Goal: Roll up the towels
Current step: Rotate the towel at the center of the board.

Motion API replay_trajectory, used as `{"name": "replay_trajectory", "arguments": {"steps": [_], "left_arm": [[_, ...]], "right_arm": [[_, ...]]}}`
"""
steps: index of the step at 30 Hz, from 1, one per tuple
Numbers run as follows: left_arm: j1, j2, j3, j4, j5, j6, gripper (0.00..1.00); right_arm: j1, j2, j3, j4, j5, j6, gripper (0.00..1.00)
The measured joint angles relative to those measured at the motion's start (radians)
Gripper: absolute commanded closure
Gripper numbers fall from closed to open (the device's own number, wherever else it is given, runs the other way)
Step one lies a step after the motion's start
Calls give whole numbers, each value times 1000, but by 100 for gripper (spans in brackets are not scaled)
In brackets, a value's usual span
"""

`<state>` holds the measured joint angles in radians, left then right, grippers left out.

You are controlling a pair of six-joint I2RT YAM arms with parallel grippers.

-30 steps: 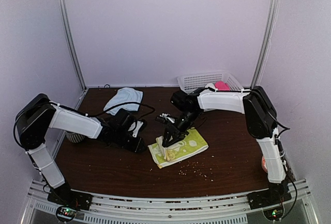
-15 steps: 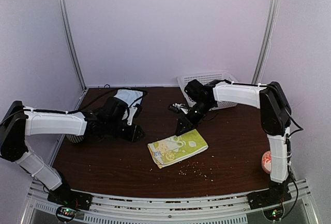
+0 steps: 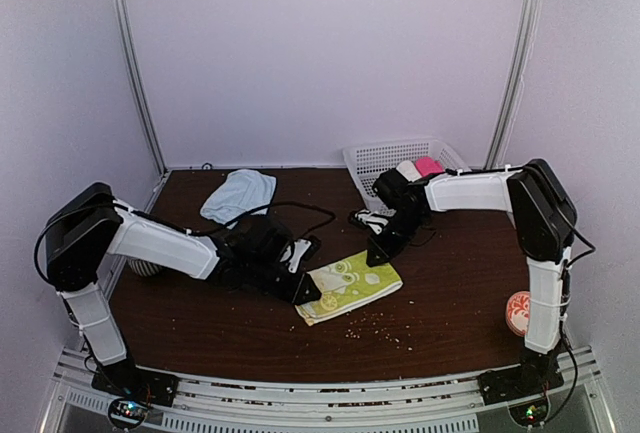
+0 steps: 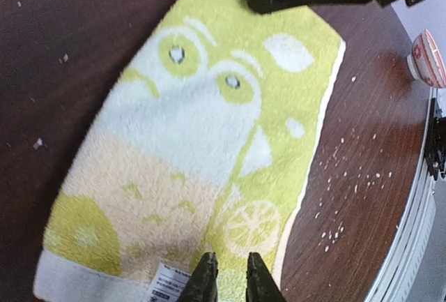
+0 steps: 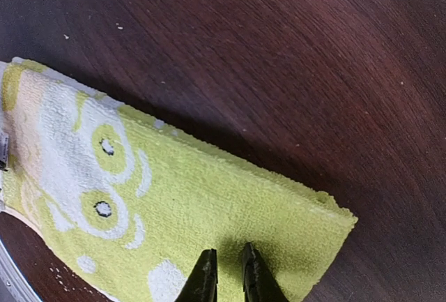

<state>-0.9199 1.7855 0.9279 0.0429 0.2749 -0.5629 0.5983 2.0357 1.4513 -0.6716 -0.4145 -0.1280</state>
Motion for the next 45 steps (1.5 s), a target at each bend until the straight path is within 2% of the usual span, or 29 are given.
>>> {"name": "replay_trajectory", "arguments": {"steps": [8, 13, 18, 24, 28, 31, 34, 37, 40, 41, 42, 43, 45], "left_arm": [[-8, 18, -68, 43, 31, -21, 84], [-3, 21, -31, -20, -18, 27, 84], [66, 61, 58, -105, -81, 90, 83], [149, 71, 154, -183, -108, 157, 74], [138, 2, 163, -187, -77, 161, 72], [129, -25, 187, -187, -64, 152, 74], [128, -5, 220, -195, -73, 134, 80], [128, 42, 250, -202, -84, 111, 87], [128, 96, 274, -209, -95, 92, 90], [128, 116, 282, -212, -98, 89, 90], [128, 138, 296, -222, -100, 83, 91], [128, 156, 308, -227, -102, 81, 91], [127, 200, 337, -235, -105, 81, 91]], "right_arm": [[-9, -46, -100, 22, 27, -21, 86], [-9, -121, -211, 14, 9, -55, 86], [23, -187, -279, -86, -109, -115, 81], [116, -256, -259, -225, -315, -205, 78], [32, -338, -244, -248, -373, -235, 78], [-64, -396, -245, -243, -385, -241, 80], [-154, -477, -257, -199, -384, -239, 80], [-243, -647, -352, -64, -358, -211, 82], [-283, -833, -503, 129, -281, -153, 93], [-286, -887, -563, 208, -247, -122, 94], [-286, -914, -599, 251, -218, -105, 89], [-288, -936, -637, 300, -180, -75, 76], [-295, -943, -674, 362, -98, -30, 37]]}}
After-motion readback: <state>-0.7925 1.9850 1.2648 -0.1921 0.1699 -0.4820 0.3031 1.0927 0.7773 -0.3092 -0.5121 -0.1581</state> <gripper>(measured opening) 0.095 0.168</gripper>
